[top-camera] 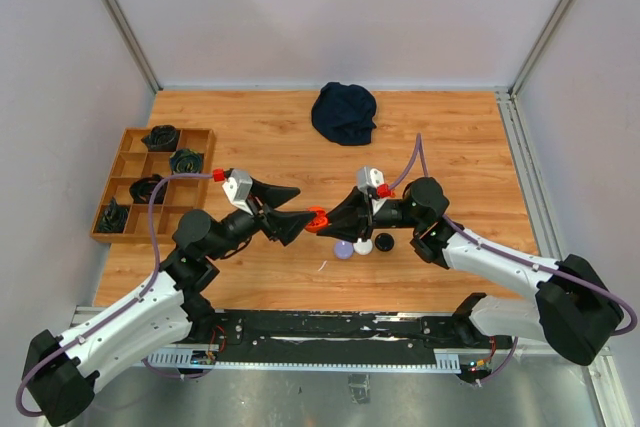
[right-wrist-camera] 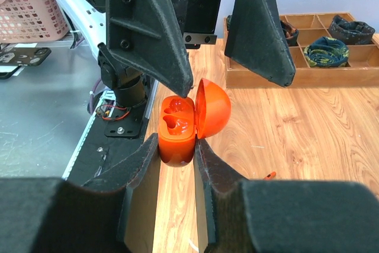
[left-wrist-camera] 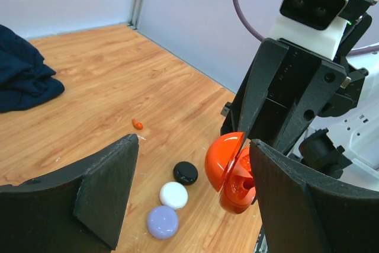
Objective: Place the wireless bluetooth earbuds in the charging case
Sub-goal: Open the charging case.
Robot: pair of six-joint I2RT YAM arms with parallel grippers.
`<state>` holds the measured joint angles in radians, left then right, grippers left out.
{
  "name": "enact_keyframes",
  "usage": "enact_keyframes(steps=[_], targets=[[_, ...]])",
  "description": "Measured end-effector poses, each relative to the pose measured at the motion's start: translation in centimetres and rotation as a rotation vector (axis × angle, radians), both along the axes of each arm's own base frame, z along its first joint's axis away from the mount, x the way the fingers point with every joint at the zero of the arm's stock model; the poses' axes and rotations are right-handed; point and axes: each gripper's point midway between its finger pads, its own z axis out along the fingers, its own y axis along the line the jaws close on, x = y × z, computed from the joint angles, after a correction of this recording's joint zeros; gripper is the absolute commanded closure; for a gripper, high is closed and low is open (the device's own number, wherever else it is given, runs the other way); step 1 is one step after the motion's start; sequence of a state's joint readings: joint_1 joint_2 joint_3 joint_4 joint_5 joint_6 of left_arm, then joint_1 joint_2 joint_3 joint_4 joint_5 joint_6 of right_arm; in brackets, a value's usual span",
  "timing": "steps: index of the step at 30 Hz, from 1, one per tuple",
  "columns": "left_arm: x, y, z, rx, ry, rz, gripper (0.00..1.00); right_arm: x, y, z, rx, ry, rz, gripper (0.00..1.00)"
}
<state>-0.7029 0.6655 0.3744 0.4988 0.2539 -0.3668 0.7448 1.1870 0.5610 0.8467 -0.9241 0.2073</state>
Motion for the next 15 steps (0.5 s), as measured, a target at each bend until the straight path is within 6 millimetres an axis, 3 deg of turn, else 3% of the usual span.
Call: enact_keyframes(steps=[15], targets=[[0.8,0.4,-0.6,0.011,0.039,0.048,0.18,1.3,-0.4,-1.7,-0.07,-0.009,-0.085,0.89]])
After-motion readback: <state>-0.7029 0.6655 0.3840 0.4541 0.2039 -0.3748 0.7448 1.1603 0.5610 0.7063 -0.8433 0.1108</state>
